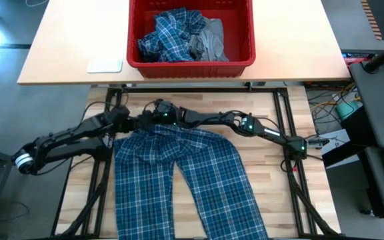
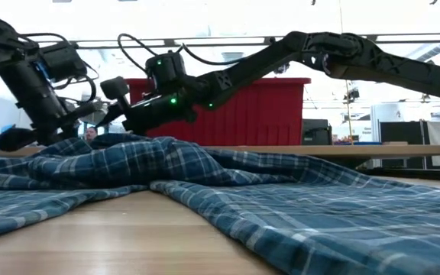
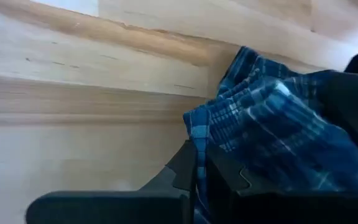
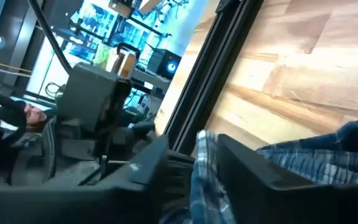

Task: Fold Laundry from Bin
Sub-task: Fold the blue patterned pants

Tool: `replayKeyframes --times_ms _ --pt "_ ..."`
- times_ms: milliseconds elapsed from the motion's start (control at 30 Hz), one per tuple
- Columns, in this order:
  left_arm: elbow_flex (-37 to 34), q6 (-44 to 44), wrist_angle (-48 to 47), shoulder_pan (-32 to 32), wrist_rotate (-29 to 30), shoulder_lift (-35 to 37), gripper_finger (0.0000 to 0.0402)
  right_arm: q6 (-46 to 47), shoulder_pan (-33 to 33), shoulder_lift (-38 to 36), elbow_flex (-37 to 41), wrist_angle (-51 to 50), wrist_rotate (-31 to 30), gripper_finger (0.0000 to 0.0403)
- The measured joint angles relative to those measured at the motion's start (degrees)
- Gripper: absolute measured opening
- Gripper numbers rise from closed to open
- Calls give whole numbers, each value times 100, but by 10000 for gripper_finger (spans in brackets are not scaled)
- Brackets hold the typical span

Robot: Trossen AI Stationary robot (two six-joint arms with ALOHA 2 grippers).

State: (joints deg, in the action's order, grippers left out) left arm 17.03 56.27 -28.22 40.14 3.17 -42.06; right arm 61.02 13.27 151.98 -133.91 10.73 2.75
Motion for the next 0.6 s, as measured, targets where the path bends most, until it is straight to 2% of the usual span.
replayKeyframes --times_ms 200,300,433,600 --pt "-44 -43 303 0 -386 154 51 -36 115 -117 7 -147 849 238" --pt "-34 -173 268 1 -569 191 73 -283 188 -288 11 -534 1038 277" --pt "-20 -323 187 0 -893 238 97 -1361 264 -867 13 -1791 796 311" --pt "74 -489 59 5 -1146 386 124 -2979 292 -1507 0 -3568 323 322"
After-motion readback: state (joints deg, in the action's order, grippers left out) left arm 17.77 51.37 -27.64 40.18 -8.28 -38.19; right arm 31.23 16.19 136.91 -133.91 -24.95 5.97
